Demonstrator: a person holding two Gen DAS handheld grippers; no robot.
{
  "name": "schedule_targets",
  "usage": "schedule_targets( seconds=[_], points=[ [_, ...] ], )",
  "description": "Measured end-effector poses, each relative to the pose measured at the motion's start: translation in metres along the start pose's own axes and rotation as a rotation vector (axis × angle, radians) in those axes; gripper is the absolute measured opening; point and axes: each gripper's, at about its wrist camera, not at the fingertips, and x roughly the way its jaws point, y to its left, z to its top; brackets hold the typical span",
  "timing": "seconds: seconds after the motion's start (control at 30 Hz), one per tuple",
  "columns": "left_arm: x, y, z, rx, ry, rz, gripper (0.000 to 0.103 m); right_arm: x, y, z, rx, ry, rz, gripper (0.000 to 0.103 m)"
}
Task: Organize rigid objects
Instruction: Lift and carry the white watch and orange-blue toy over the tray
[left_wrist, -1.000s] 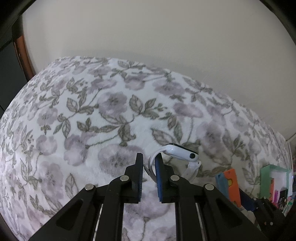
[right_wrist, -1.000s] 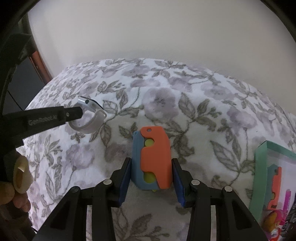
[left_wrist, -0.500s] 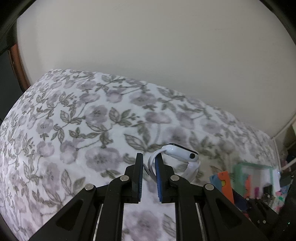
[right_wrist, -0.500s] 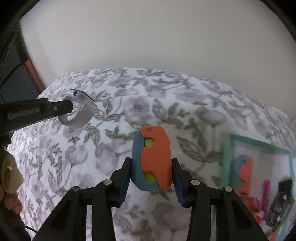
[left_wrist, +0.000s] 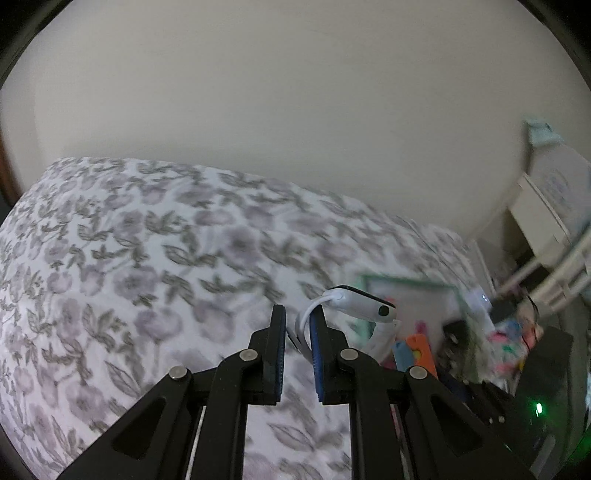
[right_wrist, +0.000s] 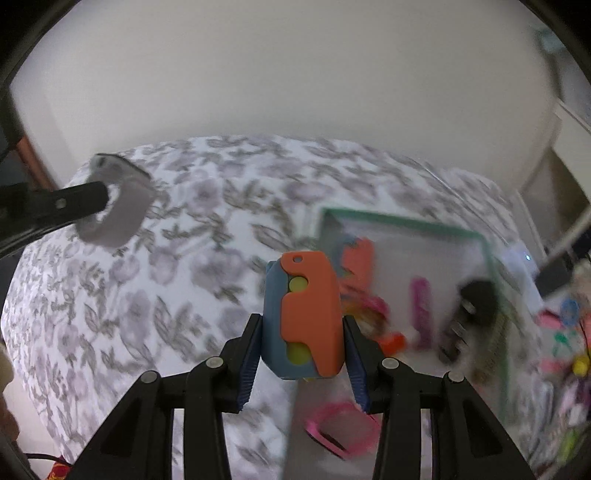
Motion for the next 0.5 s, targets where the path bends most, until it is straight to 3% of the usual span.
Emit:
schedule_targets(
  seconds=[0.23, 0.5],
  points=[
    [0.009, -0.053, -0.048, 0.101, 0.095, -0.097, 0.013, -0.011, -0.055, -0.042, 0.081, 0.062, -0.088, 0.045],
    [0.035, -0.106, -0.089, 0.245, 0.196, -0.123, 0.013, -0.011, -0.107, -0.081, 0.204, 0.121, -0.104, 0.045]
  ],
)
